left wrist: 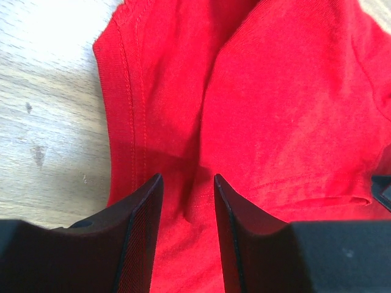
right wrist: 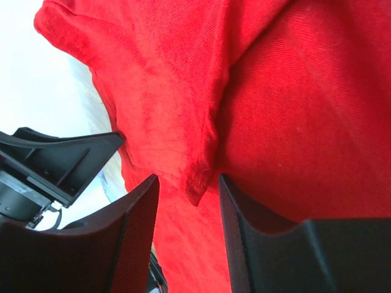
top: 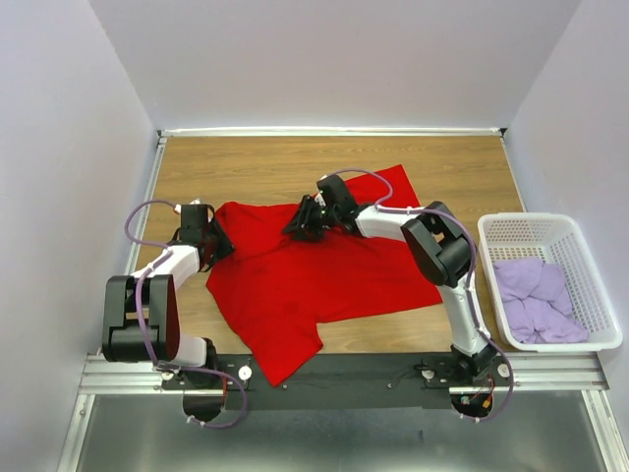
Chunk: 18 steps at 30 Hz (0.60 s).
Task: Fold and stack the t-shirts
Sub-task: Flatten the tshirt out
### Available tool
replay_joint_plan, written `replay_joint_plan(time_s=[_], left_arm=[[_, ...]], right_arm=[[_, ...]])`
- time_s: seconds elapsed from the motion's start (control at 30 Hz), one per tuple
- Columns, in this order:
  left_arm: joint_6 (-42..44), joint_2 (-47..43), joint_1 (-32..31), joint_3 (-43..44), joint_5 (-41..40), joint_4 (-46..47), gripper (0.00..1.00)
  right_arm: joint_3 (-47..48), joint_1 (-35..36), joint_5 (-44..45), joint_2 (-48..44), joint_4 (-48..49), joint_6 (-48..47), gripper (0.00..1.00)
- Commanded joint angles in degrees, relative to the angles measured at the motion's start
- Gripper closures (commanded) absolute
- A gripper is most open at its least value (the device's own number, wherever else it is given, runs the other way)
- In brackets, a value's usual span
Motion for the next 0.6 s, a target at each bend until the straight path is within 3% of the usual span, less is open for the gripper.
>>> replay_joint_plan(time_s=[0.0,0.17,0.33,0.57], left_arm=[[0.84,1.16,0.06,1.3,1.96,0.17,0.54],[1.02,1.08,0.06,1.21,2.49,0.17,0.55],[1.28,1.08,0.06,0.95,3.11,0.0,0.61],[1.37,0.64,-0.02,0.34,3.72,-0.44,0.67]], right_arm=[[2.11,1.03,-1.21,2.13,1.21,0.94,0.51],[2.29,1.38,-1.74,2.31,1.21,0.94,0.59],[2.46,1.38,-2.45,2.04,1.21,0.76,0.86],[2.64,1.47,-2.71,1.78,1.21,0.06,0.91]])
